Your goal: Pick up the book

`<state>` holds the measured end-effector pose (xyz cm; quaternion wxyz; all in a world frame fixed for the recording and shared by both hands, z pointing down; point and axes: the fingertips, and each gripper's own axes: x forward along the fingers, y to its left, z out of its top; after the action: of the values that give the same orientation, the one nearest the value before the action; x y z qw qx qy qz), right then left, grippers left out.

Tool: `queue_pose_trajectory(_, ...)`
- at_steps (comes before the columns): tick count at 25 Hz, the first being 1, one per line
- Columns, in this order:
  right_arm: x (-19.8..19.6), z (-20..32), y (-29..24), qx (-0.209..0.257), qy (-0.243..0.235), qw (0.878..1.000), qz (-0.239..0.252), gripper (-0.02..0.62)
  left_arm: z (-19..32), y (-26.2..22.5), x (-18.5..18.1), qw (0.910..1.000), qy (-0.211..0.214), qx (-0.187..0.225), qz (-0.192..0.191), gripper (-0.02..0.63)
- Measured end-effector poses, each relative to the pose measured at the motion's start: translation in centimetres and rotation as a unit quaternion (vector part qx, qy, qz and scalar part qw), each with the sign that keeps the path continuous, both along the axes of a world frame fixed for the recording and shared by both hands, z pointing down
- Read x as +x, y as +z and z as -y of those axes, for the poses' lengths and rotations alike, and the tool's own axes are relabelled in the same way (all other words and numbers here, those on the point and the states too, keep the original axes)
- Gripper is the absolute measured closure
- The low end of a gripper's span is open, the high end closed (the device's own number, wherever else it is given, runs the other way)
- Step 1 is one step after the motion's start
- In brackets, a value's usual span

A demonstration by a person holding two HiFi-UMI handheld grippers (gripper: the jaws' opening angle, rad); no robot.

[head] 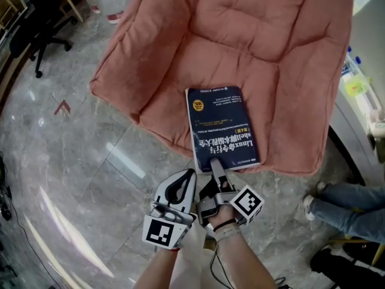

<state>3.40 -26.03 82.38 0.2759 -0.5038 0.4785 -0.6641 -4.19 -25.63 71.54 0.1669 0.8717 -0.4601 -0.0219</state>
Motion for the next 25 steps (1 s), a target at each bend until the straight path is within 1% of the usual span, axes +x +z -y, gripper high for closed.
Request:
queue_pose_trajectory(2,0.2,0.5,0.2,0.004,0.011,1.0,0.013,0.256,0.1,0.0,0.1,1.0,0.001,0.0,-0.002,0.595)
queue_pose_trajectory(5,0.4,1.1,0.3,0.018,0.013,1.0,0.021,0.258,0.0,0.5,-0.1,1.0,0.002,-0.004,0.001,0.595)
queue_pose_trajectory(9,0.2,1.4,0.6,0.035,-0.005,0.999,0.016,0.268,0.1,0.9,-0.2,1.0,0.001,-0.006,0.003,0.595)
queue_pose_trajectory(12,0.2,1.8,0.8,0.046,-0.017,0.999,0.014,0.305,0.1,1.1,-0.1,1.0,0.001,-0.007,0.004,0.595)
queue_pose_trajectory(16,0.1,1.9,0.7,0.061,-0.022,0.998,0.019,0.325,0.0,1.4,-0.2,0.9999,-0.002,-0.011,0.004,0.595)
queue_pose_trajectory(21,0.0,2.0,0.4,0.083,-0.034,0.996,0.012,0.348,-0.2,1.4,0.1,0.9999,0.001,-0.011,0.003,0.595)
queue_pose_trajectory(25,0.0,2.3,-0.7,0.102,-0.035,0.994,0.007,0.394,0.1,1.3,-0.1,0.9999,-0.002,-0.01,0.003,0.595)
